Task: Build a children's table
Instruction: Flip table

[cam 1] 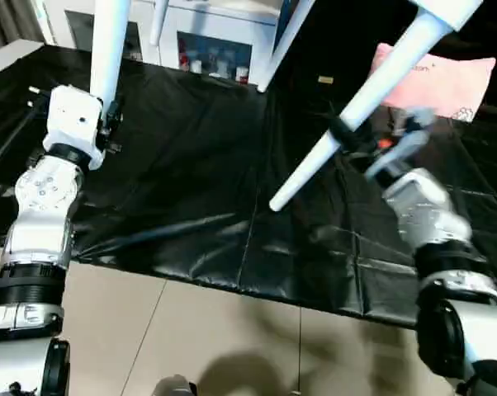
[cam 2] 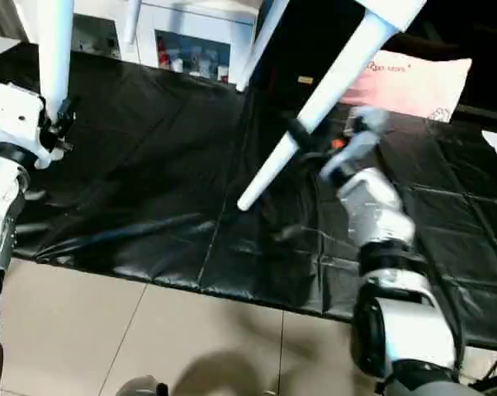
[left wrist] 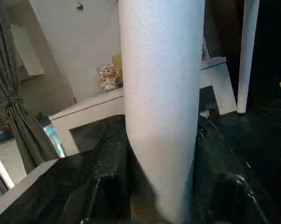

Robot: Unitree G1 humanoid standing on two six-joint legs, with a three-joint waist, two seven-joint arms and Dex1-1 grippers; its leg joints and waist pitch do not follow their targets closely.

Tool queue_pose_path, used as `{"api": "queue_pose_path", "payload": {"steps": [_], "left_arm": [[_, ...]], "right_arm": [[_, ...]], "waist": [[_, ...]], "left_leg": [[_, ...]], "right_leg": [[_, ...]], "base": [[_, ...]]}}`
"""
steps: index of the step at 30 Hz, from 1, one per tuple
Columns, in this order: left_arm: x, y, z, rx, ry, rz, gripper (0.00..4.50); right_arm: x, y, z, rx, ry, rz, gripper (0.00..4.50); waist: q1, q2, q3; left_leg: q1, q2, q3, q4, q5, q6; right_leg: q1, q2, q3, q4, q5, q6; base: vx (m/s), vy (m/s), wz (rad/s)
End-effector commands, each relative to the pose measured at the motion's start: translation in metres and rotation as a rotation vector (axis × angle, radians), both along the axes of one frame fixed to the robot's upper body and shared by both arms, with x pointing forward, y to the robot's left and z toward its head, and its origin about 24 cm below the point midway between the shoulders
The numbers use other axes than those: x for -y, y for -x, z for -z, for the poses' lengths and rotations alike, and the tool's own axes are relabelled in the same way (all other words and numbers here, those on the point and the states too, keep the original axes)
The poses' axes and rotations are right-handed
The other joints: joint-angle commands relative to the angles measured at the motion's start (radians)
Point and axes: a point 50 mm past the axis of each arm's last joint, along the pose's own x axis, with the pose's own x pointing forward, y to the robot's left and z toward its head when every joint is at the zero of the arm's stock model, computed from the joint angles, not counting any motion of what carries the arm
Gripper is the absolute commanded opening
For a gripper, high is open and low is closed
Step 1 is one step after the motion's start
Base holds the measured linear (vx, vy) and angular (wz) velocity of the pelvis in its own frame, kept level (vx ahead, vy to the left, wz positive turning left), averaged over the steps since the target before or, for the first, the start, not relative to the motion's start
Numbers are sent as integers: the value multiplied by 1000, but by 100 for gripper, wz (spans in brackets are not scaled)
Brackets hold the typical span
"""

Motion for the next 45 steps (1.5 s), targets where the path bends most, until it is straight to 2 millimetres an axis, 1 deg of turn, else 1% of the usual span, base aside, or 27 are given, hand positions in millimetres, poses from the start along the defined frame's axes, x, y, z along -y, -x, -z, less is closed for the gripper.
{"api": "queue_pose_path", "payload": {"steps": [1,4,5,6,9,13,14,15,18,19,20,23,24,28,29,31,32,34,35,37,38,40,41,42,43,44,45], "left_arm": [[21,-5,20,-106,-68,110,154],[25,-6,29,-138,-65,129,154],[27,-7,32,-148,-63,136,154],[29,-8,34,-160,-62,144,154],[35,-11,39,-184,-65,163,154],[44,-16,46,-214,-68,186,154],[48,-18,48,-225,-71,196,154],[56,-22,54,-255,-76,215,154],[63,-26,62,-292,-67,218,154],[64,-27,64,-304,-65,217,154],[67,-28,70,-328,-69,216,154],[71,-29,75,-355,-60,215,154],[73,-30,77,-363,-60,214,154],[74,-30,82,-382,-53,194,154],[71,-29,86,-391,-46,170,154],[69,-29,89,-395,-39,159,154],[68,-29,90,-397,-35,151,154],[60,-26,95,-391,-25,102,154],[58,-25,96,-391,-3,110,154],[56,-23,96,-382,37,131,154],[55,-22,95,-369,79,146,210],[53,-20,93,-341,146,164,224],[52,-18,92,-330,174,176,231],[51,-17,92,-324,188,182,231],[51,-17,92,-321,195,186,261],[49,-10,92,-297,235,229,268],[45,2,93,-250,299,274,269]], "right_arm": [[-5,1,-13,86,-4,-81,450],[-6,6,-16,125,-1,-134,450],[-6,7,-17,134,2,-145,450],[-5,9,-17,141,5,-152,450],[-2,12,-18,156,9,-159,450],[3,15,-20,175,15,-162,450],[6,16,-20,180,17,-157,450],[11,18,-21,184,28,-125,450],[16,20,-21,182,33,-94,450],[17,21,-20,182,34,-90,450],[19,22,-20,183,25,-87,450],[16,25,-18,179,21,-94,450],[14,26,-16,175,22,-98,450],[9,27,-5,132,48,-102,450],[5,28,6,91,70,-103,450],[3,29,10,76,81,-102,450],[2,29,14,65,91,-99,450],[-1,30,26,25,135,-51,450],[-1,29,30,12,158,-12,450],[0,28,33,-2,173,45,450],[2,28,34,-8,169,85,450],[5,29,35,-12,146,144,450],[6,30,35,-12,130,166,450],[6,30,35,-12,120,178,450],[7,31,35,-12,114,184,450],[7,36,38,-2,104,202,450],[5,47,42,21,99,219,450]], "waist": [[-8,33,-75],[-7,31,-76],[-5,36,-77],[-4,33,-78],[-2,34,-78],[10,34,-79],[12,34,-79],[14,38,-79],[20,37,-80],[20,36,-81],[19,35,-80],[18,33,-81],[17,37,-83],[16,40,-84],[16,40,-82],[15,40,-82],[13,32,-81],[14,33,-79],[12,35,-76],[8,33,-69],[9,33,-70],[5,33,-70],[5,35,-71],[5,35,-74],[4,35,-73],[7,46,-74],[11,37,-75]], "left_leg": [[36,63,-36,-89,-282,-53],[33,61,-36,-89,-276,-51],[36,62,-36,-89,-273,-51],[36,63,-36,-90,-263,-50],[35,61,-36,-90,-255,-47],[40,62,-34,-89,-259,-47],[36,62,-36,-90,-251,-46],[38,62,-36,-89,-251,-47],[46,62,-33,-89,-261,-51],[44,63,-34,-90,-259,-52],[38,62,-36,-91,-251,-50],[37,64,-38,-91,-240,-42],[35,64,-38,-91,-236,-40],[37,63,-36,-90,-223,-30],[35,63,-38,-92,-228,-32],[35,63,-38,-92,-230,-33],[39,63,-37,-94,-247,-34],[40,66,-39,-96,-248,-39],[43,66,-39,-99,-263,-44],[50,65,-41,-104,-320,-59],[53,68,-45,-106,-332,-69],[53,70,-45,-111,-331,-73],[50,70,-45,-112,-326,-73],[53,69,-42,-110,-321,-70],[51,69,-41,-110,-315,-67],[51,69,-41,-109,-308,-66],[46,74,-40,-112,-273,-60]], "right_leg": [[35,-109,69,-89,-245,-162],[37,-107,70,-88,-237,-163],[35,-107,70,-88,-232,-160],[37,-107,70,-87,-217,-160],[37,-106,69,-87,-204,-165],[36,-108,70,-91,-213,-154],[38,-108,70,-90,-202,-155],[37,-108,70,-90,-199,-155],[33,-107,69,-94,-189,-153],[36,-109,69,-92,-185,-156],[41,-111,69,-92,-184,-155],[43,-114,68,-91,-177,-154],[45,-114,68,-91,-164,-155],[45,-113,68,-90,-132,-172],[47,-113,67,-91,-142,-173],[47,-113,67,-91,-146,-172],[46,-115,67,-99,-181,-167],[44,-118,66,-97,-201,-165],[42,-116,66,-102,-222,-161],[40,-121,66,-115,-322,-145],[41,-127,68,-118,-349,-138],[40,-124,70,-116,-318,-142],[43,-125,71,-114,-310,-144],[40,-124,72,-111,-291,-148],[41,-123,73,-110,-279,-152],[42,-124,73,-108,-259,-158],[49,-129,75,-104,-206,-164]], "base": [[0,0,0],[0,0,0],[0,0,0],[0,0,0],[0,0,0],[0,0,0],[0,0,0],[0,0,0],[0,0,0],[0,0,0],[0,0,0],[0,0,0],[0,0,0],[0,0,0],[0,0,0],[0,0,0],[0,0,0],[0,0,0],[0,0,0],[0,0,0],[0,0,0],[0,0,0],[0,0,0],[0,0,0],[0,0,0],[0,0,0],[0,0,0]]}}
